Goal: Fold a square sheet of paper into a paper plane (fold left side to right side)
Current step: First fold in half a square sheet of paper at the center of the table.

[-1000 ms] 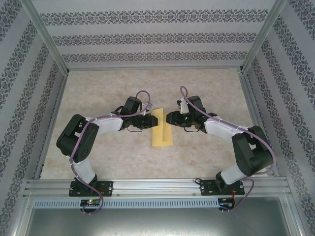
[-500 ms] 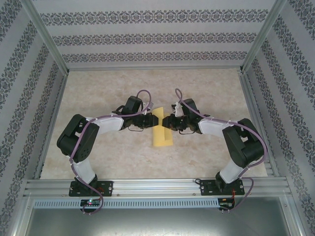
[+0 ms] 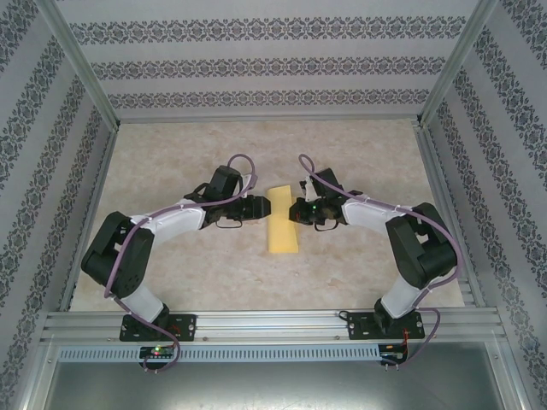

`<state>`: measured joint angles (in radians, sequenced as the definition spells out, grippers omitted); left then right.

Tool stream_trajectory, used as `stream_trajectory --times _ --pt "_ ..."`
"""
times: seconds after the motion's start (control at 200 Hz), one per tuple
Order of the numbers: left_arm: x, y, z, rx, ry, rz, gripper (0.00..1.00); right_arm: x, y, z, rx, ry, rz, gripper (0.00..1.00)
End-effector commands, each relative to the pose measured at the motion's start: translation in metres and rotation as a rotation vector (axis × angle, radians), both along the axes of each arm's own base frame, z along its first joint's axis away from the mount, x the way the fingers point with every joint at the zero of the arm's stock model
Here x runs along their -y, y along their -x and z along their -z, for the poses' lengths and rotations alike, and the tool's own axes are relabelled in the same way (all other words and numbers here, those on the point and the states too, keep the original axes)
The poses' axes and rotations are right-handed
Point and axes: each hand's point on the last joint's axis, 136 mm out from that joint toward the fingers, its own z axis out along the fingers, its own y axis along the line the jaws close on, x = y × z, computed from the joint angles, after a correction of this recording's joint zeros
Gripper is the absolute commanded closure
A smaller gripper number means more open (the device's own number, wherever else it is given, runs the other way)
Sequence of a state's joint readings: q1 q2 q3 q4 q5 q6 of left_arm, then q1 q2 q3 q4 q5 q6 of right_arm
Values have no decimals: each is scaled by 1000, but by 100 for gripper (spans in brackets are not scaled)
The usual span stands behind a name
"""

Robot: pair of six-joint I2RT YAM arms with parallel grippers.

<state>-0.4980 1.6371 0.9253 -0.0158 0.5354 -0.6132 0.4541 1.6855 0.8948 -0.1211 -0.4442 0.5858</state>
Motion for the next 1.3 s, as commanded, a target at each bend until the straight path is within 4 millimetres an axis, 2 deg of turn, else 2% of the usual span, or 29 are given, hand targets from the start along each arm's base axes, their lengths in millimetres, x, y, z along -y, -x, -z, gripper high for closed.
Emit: stream_trajectory --times 0.0,0.195,0.445,0.535,0.649,0.739,0.879,1.094,1.294 --pt "-4 13 33 -74 -82 3 52 10 -1 13 -10 86 2 100" --pt "12 8 48 -109 -99 21 48 9 -1 15 -15 87 0 99" --pt "22 5 59 -130 -111 27 50 8 -1 16 -12 83 -9 95" --pt "20 5 64 -139 -139 20 54 8 0 14 -10 82 -12 90" --pt "17 7 72 -153 -178 18 58 12 -3 3 32 87 0 77" --pt "15 8 76 -159 -195 16 58 21 -5 -9 83 105 25 66" --pt "16 10 79 -165 -208 27 59 46 -4 -21 140 167 80 56" --pt "18 13 81 -167 -242 65 59 73 -2 -33 193 194 153 53" --pt "18 18 84 -176 -286 101 59 83 0 -36 201 201 169 53"
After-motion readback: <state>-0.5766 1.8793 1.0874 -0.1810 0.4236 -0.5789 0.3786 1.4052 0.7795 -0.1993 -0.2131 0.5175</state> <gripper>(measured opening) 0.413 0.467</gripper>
